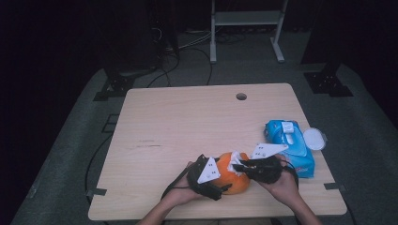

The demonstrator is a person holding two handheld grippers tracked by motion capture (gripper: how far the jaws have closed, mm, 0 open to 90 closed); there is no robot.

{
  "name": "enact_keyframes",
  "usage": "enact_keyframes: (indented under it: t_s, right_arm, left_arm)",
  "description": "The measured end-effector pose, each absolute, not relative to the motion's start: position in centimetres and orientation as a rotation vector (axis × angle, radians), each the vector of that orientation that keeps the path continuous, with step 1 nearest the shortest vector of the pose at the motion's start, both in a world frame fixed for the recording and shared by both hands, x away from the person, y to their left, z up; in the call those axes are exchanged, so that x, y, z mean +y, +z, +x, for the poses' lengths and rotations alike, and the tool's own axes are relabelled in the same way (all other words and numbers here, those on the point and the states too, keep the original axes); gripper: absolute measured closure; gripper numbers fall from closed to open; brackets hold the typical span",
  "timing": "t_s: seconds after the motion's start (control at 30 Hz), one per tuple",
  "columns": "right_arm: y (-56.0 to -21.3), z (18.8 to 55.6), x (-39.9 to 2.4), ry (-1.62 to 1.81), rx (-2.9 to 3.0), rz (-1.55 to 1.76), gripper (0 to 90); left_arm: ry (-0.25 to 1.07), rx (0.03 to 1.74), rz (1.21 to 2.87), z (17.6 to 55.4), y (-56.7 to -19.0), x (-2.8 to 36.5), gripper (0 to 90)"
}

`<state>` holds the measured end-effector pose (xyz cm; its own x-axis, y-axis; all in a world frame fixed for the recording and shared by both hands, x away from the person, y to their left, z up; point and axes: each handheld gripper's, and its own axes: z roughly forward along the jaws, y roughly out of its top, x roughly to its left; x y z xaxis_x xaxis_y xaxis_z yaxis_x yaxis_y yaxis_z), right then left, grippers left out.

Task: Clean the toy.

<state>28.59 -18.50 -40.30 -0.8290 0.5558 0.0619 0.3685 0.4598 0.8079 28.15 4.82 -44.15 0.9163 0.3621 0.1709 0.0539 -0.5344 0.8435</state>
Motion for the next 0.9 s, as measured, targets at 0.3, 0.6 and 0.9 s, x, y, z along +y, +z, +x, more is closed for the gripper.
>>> enact_keyframes:
  t_s: [0.3,0.6,0.9]
  right_arm:
    - [-40.1,28.3,-20.6,1.27,2.531,0.842,81.8]
    - [-39.6,27.7,-18.5,1.236,2.543,0.731,81.7]
    - [-39.8,28.3,-19.9,1.252,2.521,0.812,81.6]
  left_arm:
    - [0.373,0.354,2.078,28.6,-44.2,5.0,12.1]
    - [0.344,0.369,2.055,29.0,-44.1,5.6,11.0]
    - [0.283,0.468,2.023,29.9,-44.3,6.0,17.9]
